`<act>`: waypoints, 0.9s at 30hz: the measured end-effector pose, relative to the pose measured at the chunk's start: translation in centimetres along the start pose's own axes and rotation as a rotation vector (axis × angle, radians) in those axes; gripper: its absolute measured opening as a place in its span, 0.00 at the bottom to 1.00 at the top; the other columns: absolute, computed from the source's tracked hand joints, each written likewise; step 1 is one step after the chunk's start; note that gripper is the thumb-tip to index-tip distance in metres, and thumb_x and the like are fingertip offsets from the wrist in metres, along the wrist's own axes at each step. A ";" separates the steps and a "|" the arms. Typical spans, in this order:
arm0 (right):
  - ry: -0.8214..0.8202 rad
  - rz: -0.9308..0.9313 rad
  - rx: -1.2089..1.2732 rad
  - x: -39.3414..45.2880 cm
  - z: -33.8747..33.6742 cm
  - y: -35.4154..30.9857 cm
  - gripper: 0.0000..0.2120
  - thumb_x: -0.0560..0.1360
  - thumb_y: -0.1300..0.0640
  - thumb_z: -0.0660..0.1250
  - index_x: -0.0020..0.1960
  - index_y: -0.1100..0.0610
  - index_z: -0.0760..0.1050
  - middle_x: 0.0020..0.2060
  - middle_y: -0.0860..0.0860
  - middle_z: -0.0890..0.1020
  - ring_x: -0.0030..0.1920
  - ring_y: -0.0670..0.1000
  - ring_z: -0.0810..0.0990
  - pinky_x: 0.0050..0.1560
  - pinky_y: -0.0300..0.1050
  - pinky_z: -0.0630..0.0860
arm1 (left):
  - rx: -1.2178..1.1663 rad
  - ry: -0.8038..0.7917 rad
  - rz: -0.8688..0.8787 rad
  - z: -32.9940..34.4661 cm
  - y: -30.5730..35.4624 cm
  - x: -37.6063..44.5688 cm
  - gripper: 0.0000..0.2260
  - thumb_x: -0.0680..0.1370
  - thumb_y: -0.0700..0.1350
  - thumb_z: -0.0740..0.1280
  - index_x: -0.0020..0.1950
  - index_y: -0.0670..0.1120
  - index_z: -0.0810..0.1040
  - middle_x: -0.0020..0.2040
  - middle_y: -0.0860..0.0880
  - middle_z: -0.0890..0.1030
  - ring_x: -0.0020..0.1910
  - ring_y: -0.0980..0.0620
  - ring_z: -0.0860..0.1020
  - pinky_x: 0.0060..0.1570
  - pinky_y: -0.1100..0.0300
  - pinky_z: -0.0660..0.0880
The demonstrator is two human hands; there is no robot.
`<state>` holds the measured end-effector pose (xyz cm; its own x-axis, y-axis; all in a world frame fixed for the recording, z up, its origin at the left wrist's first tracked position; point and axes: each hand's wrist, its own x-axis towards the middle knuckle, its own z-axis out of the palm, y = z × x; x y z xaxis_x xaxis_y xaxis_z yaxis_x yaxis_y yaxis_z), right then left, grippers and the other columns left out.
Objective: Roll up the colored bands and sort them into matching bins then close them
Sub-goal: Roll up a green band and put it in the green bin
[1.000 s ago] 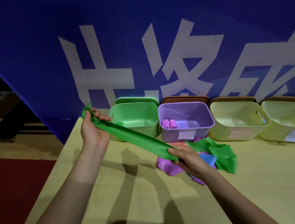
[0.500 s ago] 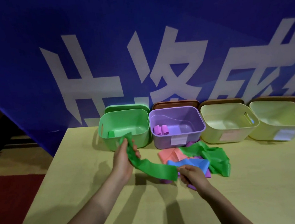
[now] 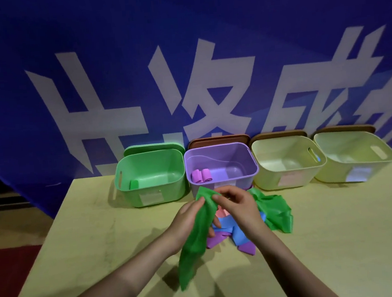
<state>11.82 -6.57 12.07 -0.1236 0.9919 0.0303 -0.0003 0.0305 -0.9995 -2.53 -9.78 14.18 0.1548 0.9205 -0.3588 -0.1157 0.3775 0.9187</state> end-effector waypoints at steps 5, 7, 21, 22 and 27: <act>0.037 -0.026 -0.025 -1.0 -0.8 -1.1 0.10 0.72 0.68 0.70 0.37 0.55 0.79 0.31 0.47 0.80 0.35 0.47 0.76 0.40 0.37 0.73 | 0.010 -0.058 -0.036 1.0 -0.4 -1.3 0.14 0.83 0.47 0.53 0.51 0.40 0.74 0.34 0.40 0.81 0.24 0.44 0.78 0.32 0.56 0.76; 0.027 -0.047 -0.038 -1.0 -0.9 -1.6 0.11 0.72 0.68 0.70 0.37 0.54 0.79 0.31 0.46 0.80 0.35 0.46 0.76 0.40 0.37 0.73 | 0.001 -0.043 -0.032 1.5 -0.4 -1.9 0.13 0.83 0.46 0.54 0.52 0.40 0.74 0.34 0.41 0.81 0.24 0.45 0.78 0.30 0.57 0.76; -0.021 -0.690 -0.504 -1.7 -5.1 -5.1 0.04 0.72 0.64 0.70 0.47 0.59 0.82 0.38 0.50 0.78 0.40 0.47 0.75 0.43 0.40 0.72 | -0.288 0.294 0.155 6.4 1.3 -3.2 0.11 0.81 0.40 0.59 0.50 0.37 0.80 0.43 0.37 0.82 0.34 0.44 0.82 0.36 0.51 0.81; -0.051 -0.715 -0.527 -1.7 -5.7 -5.3 0.04 0.73 0.64 0.70 0.47 0.59 0.82 0.39 0.50 0.79 0.41 0.47 0.75 0.44 0.40 0.72 | -0.295 0.294 0.161 6.8 1.5 -3.1 0.11 0.81 0.39 0.58 0.50 0.37 0.80 0.43 0.37 0.82 0.35 0.45 0.83 0.38 0.51 0.81; -0.154 -0.786 -0.631 -1.0 -9.0 -5.8 0.07 0.75 0.60 0.67 0.48 0.60 0.83 0.41 0.52 0.78 0.44 0.49 0.76 0.46 0.39 0.71 | -0.308 0.271 0.188 9.6 2.2 -2.5 0.11 0.81 0.39 0.59 0.50 0.38 0.81 0.43 0.40 0.84 0.38 0.45 0.83 0.43 0.52 0.80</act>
<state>20.92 -6.67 17.90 -0.4402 0.6376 0.6322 0.3813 0.7702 -0.5113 6.26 -12.18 18.69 -0.1549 0.9535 -0.2585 -0.4099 0.1760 0.8950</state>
